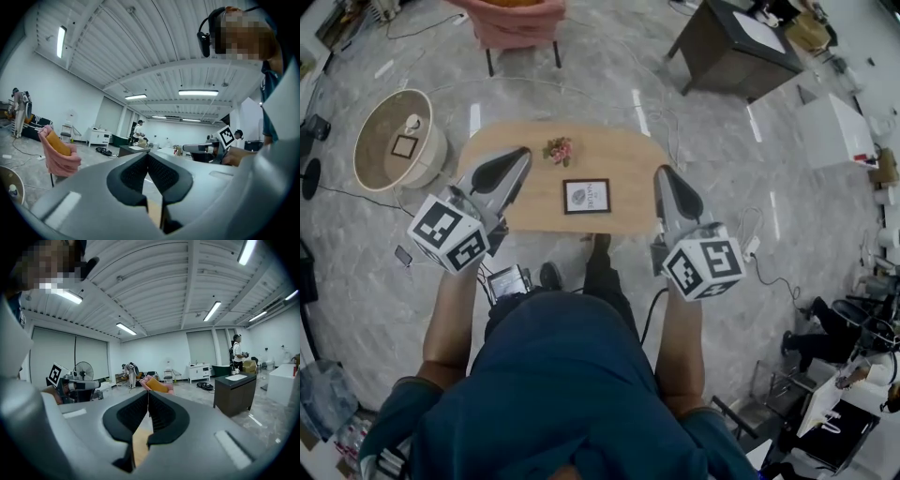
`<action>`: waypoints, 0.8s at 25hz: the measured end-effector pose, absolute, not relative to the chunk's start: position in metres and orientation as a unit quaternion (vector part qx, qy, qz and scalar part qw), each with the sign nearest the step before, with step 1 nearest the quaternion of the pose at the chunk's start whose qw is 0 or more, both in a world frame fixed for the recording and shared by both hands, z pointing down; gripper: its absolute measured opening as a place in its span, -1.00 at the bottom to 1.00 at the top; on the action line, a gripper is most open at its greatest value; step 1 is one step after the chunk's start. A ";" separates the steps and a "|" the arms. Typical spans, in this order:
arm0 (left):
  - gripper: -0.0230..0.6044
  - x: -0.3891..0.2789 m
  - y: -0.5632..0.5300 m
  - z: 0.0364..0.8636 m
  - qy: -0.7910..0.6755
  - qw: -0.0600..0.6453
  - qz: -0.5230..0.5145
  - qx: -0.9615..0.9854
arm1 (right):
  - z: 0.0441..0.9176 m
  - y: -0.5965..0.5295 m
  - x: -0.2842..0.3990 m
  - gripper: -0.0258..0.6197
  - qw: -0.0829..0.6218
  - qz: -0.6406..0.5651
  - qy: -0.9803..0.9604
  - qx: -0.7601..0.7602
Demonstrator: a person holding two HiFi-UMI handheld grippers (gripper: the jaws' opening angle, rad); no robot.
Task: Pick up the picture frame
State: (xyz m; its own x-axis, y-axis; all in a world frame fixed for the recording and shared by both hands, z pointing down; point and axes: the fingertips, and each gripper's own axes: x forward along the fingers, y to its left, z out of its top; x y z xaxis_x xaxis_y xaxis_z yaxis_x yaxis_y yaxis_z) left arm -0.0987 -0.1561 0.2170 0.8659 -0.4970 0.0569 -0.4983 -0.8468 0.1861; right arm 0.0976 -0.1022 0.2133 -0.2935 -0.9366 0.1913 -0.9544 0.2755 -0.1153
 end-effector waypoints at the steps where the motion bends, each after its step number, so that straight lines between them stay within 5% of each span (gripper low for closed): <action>1: -0.94 -0.102 -0.161 0.218 -0.269 0.100 0.004 0.958 | 0.214 -0.111 0.098 -0.88 0.043 0.102 -0.802 0.587; 20: -0.94 -0.050 -0.261 0.334 -0.345 0.203 0.067 0.914 | 0.357 -0.255 0.141 -0.88 0.119 0.195 -0.840 0.493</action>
